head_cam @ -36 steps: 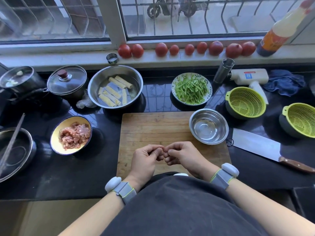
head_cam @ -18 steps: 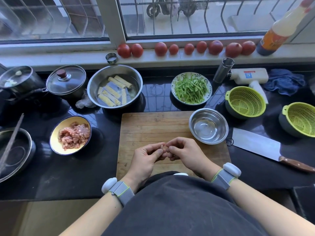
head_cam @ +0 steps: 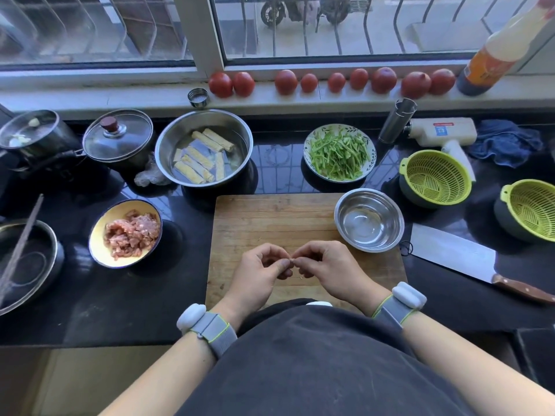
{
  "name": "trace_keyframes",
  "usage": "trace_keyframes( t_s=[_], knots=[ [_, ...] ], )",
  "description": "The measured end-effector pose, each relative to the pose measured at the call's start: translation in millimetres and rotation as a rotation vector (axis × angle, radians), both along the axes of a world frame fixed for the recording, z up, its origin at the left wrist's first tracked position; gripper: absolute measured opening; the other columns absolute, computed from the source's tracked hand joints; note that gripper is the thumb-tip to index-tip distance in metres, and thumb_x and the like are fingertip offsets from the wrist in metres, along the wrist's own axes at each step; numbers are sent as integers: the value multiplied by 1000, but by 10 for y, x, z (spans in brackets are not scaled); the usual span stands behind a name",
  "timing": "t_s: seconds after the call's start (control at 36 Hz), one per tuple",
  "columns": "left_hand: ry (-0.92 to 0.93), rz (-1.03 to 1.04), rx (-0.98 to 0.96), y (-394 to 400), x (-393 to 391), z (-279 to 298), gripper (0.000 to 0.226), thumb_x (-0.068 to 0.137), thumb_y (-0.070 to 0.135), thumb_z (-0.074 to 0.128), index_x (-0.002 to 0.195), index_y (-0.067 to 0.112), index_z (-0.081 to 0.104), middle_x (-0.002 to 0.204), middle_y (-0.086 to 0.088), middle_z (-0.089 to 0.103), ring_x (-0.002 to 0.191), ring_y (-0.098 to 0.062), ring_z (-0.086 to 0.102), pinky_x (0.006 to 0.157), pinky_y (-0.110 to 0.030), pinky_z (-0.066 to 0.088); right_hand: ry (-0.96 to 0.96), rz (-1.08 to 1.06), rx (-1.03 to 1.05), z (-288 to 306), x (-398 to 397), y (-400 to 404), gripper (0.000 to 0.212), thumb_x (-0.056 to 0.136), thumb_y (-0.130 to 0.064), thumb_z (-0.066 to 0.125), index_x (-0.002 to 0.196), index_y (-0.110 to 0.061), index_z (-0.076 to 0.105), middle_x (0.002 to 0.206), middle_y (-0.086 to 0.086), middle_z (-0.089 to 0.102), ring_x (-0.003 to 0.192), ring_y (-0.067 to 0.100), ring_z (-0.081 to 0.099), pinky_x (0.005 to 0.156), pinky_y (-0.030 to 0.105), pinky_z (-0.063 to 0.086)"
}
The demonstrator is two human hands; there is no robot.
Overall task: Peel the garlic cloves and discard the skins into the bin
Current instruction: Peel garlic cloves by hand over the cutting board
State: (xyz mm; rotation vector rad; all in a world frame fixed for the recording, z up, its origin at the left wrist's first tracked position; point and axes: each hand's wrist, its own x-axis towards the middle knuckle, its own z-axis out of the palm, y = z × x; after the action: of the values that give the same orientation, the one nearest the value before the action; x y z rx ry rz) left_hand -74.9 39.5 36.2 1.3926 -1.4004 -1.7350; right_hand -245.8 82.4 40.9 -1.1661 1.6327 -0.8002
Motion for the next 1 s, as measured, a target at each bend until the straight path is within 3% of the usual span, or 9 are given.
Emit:
trace_keyframes(
  t_s=[0.19,0.36,0.61,1.0],
  knots=[
    [9,94,42,-5,-11,-13,5,88,-4,70,92,-7,68,75,-10,68,65,-13,64,65,-22,54,-34,3,43,29,28,0,9,92,-7,71,94,-13,78,76,4,74,66,13,70,69,28,61],
    [63,125,85,8,-16,1,7,89,-5,68,95,-8,68,75,-13,68,65,-15,65,66,-25,56,-64,-14,53,14,27,4,9,93,-9,70,88,-14,76,74,4,71,64,13,66,68,36,63],
    [35,102,-41,41,-26,30,10,83,-7,74,89,1,73,79,-9,74,72,-14,68,72,-23,57,-51,-7,34,60,56,2,10,95,-12,67,87,-14,74,74,4,67,65,15,64,62,29,60],
    [139,145,48,40,-43,56,11,82,-9,73,89,-5,65,76,-10,66,70,-19,63,70,-28,56,-9,27,17,85,54,15,11,93,-11,68,93,-10,78,78,7,73,66,17,68,63,33,63]
  ],
)
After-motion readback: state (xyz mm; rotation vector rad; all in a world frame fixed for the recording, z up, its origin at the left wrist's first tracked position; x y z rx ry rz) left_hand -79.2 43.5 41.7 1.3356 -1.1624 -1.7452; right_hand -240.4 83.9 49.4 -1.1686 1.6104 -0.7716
